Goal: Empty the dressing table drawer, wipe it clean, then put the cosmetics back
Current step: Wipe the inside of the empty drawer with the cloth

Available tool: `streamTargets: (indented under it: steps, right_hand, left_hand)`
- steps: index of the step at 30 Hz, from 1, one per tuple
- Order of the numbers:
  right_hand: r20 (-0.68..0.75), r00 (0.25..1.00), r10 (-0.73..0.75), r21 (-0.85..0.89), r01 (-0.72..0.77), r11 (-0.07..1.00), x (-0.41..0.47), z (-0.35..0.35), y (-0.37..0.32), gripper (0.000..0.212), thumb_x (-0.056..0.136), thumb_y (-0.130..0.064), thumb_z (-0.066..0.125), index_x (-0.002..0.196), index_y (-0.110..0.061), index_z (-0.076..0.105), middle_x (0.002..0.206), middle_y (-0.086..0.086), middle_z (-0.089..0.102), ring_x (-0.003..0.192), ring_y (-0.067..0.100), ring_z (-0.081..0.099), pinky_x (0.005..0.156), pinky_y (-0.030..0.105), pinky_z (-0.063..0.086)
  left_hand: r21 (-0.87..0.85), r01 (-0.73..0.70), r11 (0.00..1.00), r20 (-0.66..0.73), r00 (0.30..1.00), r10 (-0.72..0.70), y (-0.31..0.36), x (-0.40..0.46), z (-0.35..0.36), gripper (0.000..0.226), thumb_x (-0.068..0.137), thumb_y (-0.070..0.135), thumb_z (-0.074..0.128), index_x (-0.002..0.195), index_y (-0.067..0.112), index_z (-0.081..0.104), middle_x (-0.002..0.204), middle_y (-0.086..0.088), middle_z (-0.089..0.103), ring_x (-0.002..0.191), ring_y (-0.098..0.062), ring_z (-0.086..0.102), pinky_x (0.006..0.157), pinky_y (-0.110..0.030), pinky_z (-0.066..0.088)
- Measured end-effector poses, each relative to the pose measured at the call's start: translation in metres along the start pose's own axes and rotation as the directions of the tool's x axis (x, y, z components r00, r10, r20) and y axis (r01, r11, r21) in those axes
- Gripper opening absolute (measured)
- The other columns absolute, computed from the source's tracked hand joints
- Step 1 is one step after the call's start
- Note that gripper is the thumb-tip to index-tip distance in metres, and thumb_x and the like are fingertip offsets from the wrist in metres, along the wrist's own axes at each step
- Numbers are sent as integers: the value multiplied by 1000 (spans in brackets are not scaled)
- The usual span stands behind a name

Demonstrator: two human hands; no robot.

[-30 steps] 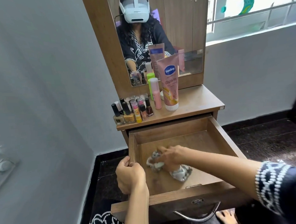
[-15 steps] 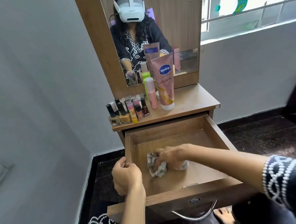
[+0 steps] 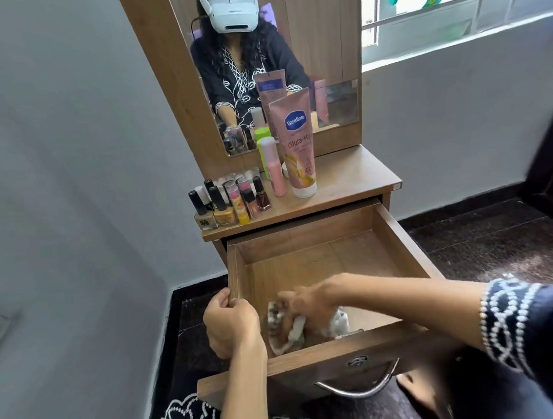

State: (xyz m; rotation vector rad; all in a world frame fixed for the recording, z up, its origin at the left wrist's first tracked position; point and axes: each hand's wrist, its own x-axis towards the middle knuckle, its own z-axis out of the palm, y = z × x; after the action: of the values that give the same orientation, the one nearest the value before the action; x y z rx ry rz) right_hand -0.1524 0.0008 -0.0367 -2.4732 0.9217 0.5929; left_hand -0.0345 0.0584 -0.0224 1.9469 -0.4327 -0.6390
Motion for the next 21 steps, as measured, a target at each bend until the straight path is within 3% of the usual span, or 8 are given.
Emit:
streamTargets:
  steps: [4,8,10,12,14,19,21]
  right_hand:
    - [-184,974,130,117,-109,987,19,-15,5,54,91,-1,45,134,-32,51,139,7,34,127,31,36,108,39,31]
    - [-87,988,131,-41,-135,990,23,-3,-24,50,90,-7,46,139,-12,43,154,7,15,138,33,22,113,54,17]
    - [9,997,72,-114,-70,991,15,5,-31,49,92,-9,44,141,-15,41,154,8,13,138,33,20,113,58,15]
    - [99,995,6,-142,9,990,3,7,-29,51,93,-13,44,141,-31,41,154,7,16,137,33,22,112,59,18]
    - [150,989,-14,-119,33,992,-2,-3,-18,58,87,-5,48,137,-36,46,148,5,26,131,31,33,110,53,30]
    - [-64,994,92,145,-82,986,7,-29,7,58,86,10,37,123,-28,62,132,3,43,120,29,46,97,32,45]
    - [-100,985,144,132,-130,983,18,-25,-1,60,88,5,37,131,-33,55,140,7,37,126,31,39,99,37,38]
  left_hand:
    - [-6,3,1000,6,1000,-3,2,0,1,30,90,8,50,111,22,65,114,2,67,101,-27,62,90,-43,50]
    - [-19,1,1000,0,1000,-1,2,-2,2,29,89,7,52,110,22,66,112,2,68,101,-26,62,90,-43,50]
    - [-24,6,1000,-6,1000,-6,0,0,3,29,89,8,53,110,23,66,111,2,68,100,-25,63,90,-43,50]
    - [-15,8,1000,-6,1000,-9,0,-2,2,30,89,9,52,110,24,66,112,4,68,101,-25,63,90,-43,50]
    - [-15,7,1000,-3,1000,-7,0,-2,1,30,90,8,50,110,24,65,114,5,67,101,-25,63,91,-43,50]
    - [1,3,1000,4,1000,-3,0,-1,1,30,91,8,49,112,23,65,116,4,66,102,-25,62,92,-43,49]
    - [5,-3,1000,-1,1000,3,1,-1,2,31,90,8,50,112,23,65,115,4,67,103,-25,62,92,-44,49]
